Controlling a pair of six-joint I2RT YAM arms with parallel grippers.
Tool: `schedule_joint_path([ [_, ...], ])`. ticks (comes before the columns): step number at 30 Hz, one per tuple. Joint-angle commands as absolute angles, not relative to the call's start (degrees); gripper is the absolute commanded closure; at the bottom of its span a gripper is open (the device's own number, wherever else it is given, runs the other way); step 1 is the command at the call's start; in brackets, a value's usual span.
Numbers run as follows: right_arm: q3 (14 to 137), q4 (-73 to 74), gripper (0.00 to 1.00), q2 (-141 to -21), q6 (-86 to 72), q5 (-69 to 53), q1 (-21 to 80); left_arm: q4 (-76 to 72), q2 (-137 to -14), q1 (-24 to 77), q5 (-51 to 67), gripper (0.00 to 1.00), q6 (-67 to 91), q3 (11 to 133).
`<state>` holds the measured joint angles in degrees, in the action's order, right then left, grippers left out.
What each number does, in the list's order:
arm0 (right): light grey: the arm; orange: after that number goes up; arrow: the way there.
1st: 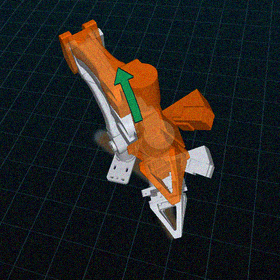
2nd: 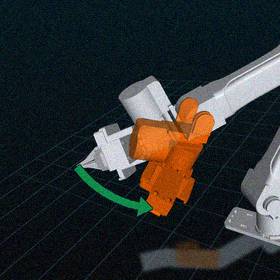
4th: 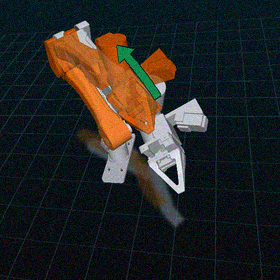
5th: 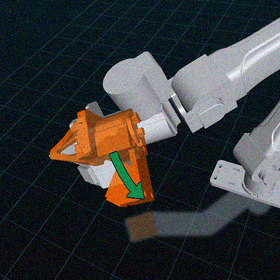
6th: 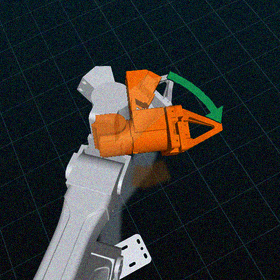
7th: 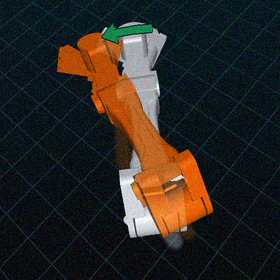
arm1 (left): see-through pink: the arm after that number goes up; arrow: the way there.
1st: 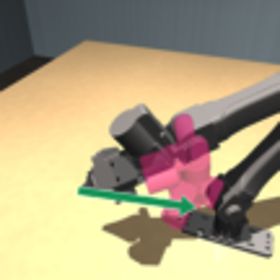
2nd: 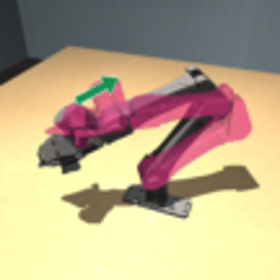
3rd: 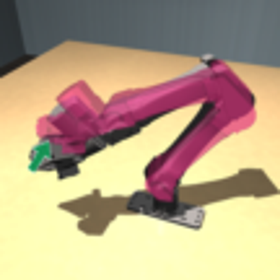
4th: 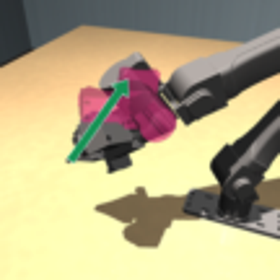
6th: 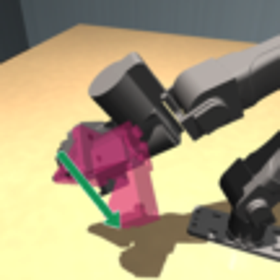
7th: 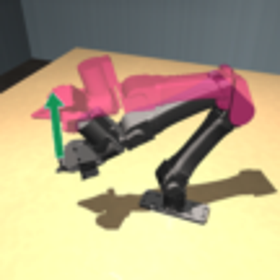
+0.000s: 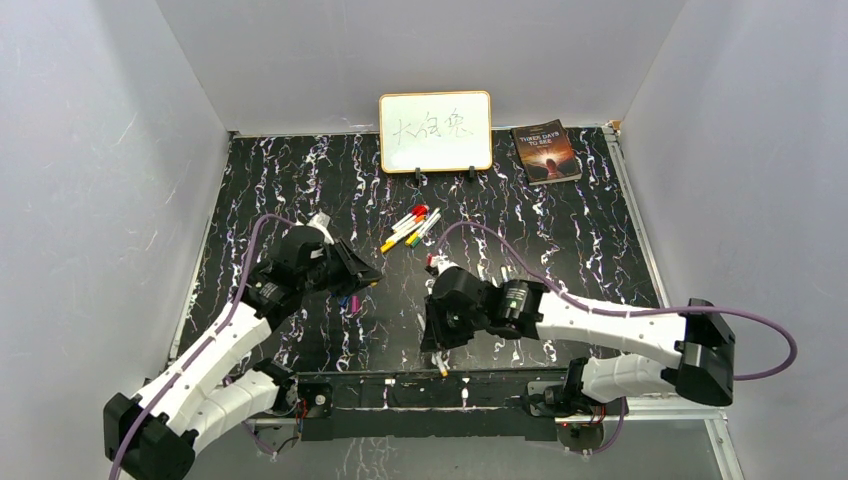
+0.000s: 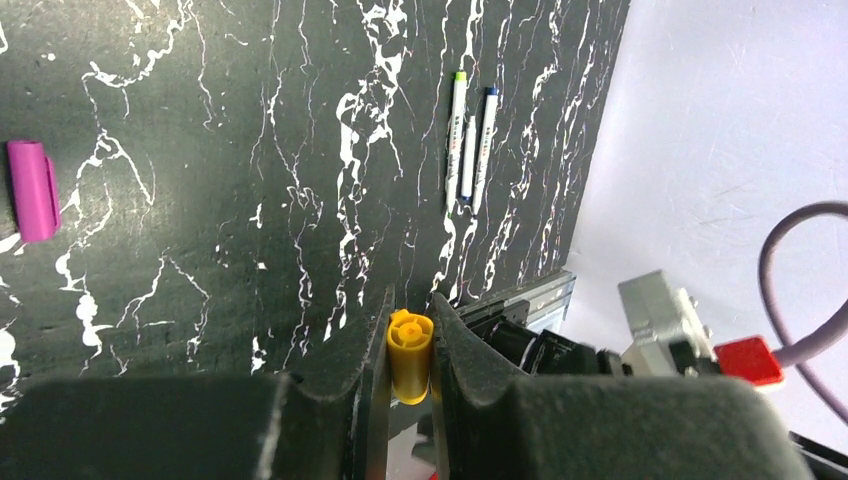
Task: Open the pen caps
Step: Place the pen at the center of the board.
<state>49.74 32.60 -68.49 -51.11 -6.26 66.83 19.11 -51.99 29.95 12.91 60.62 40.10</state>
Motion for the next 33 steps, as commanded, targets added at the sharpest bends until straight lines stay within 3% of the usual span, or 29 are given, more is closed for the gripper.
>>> schedule_joint_path([
  [1, 57.91, 42.78, 1.0, -73.37, -45.88, 3.73, 65.32, 23.46, -47.36, 29.72, 13.97, 1.0, 59.54, 38.25],
  [14, 65.89, 49.39, 1.0, -85.94, -31.45, 12.49, 48.77, 28.28, -38.7, 29.77, 13.53, 1.0, 61.35, 34.38],
  [21, 63.72, 45.78, 1.0, -87.89, -27.53, 9.72, 41.06, 28.12, -38.16, 29.78, 13.7, 1.0, 61.46, 33.98],
  [33, 59.92, 40.55, 1.0, -92.59, -24.81, 6.21, 36.31, 27.66, -38.31, 29.75, 14.11, 1.0, 61.64, 33.74],
])
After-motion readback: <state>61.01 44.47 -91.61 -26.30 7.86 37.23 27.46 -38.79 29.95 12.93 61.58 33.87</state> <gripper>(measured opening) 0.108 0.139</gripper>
